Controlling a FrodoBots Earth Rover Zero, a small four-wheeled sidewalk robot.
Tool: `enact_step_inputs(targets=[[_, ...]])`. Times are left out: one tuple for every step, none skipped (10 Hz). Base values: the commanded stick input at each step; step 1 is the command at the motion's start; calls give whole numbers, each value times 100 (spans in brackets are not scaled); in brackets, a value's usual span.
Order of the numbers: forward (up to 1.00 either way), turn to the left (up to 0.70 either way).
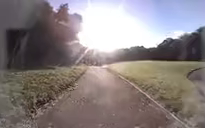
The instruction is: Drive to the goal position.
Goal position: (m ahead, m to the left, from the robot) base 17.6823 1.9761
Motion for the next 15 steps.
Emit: enact_step_inputs(targets=[[50, 3], [50, 3], [50, 3], [50, 3], [50, 3], [50, 2], [50, 0], [50, 2], [50, 3], [50, 3], [50, 3], [50, 2], [50, 0], [50, 0], [50, 0]])
